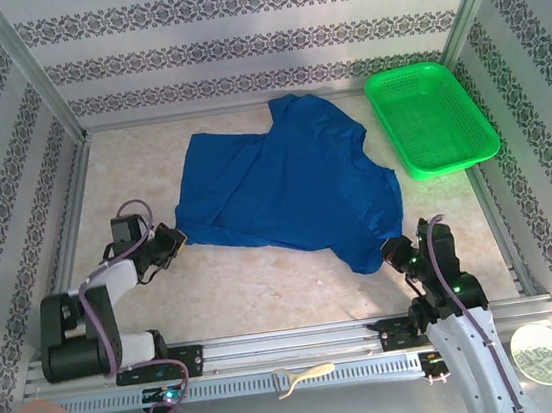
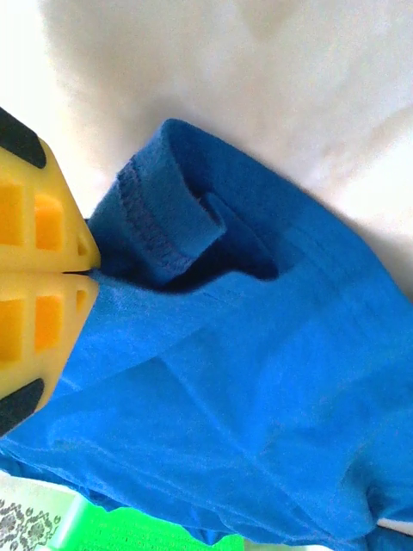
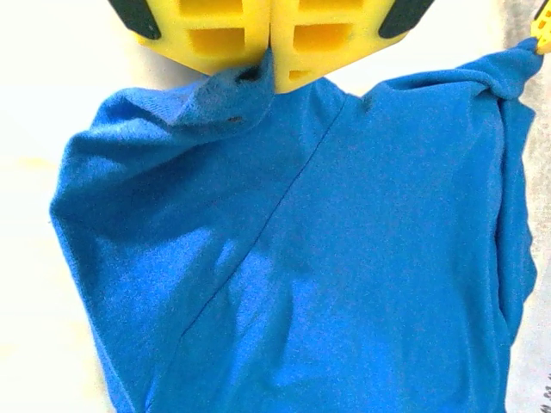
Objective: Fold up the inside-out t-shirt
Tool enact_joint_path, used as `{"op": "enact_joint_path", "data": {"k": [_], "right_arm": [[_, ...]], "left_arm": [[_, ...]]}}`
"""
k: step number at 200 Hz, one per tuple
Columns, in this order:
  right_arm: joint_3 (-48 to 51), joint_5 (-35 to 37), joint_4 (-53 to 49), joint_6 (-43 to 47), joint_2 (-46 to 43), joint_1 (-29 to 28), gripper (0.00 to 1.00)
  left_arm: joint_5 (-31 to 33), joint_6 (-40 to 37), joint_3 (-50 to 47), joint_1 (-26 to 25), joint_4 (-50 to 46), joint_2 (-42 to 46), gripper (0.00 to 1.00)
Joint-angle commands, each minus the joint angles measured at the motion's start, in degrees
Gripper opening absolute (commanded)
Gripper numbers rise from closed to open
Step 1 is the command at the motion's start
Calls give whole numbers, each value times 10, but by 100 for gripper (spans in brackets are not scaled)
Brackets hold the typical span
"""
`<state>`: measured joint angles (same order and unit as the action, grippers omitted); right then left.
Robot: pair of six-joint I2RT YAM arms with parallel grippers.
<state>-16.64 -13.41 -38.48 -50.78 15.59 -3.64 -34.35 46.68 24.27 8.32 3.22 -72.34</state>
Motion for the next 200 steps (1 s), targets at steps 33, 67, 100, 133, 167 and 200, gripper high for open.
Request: {"op": "enact_joint_path", "data": {"k": [33, 67, 100, 133, 167, 200], "right_arm": [[-67, -22, -123, -6, -39, -8, 0], [-124, 3, -188, 5, -43, -8, 26], [-185, 45, -182, 16, -16, -8, 50], [-219, 48, -83, 58, 80, -8, 51], [-188, -4, 129, 56, 240, -9, 50], [-167, 0, 277, 37, 386, -22, 47]], "left_arm": [[36, -9, -37, 0, -197, 221, 44], [61, -22, 9, -1, -273, 288, 82], [81, -57, 108, 0, -258, 208, 90], [73, -121, 265, -1, -220, 5, 90], [81, -196, 480, -10, -240, -239, 76], [98, -253, 720, -31, -326, -455, 66]]}}
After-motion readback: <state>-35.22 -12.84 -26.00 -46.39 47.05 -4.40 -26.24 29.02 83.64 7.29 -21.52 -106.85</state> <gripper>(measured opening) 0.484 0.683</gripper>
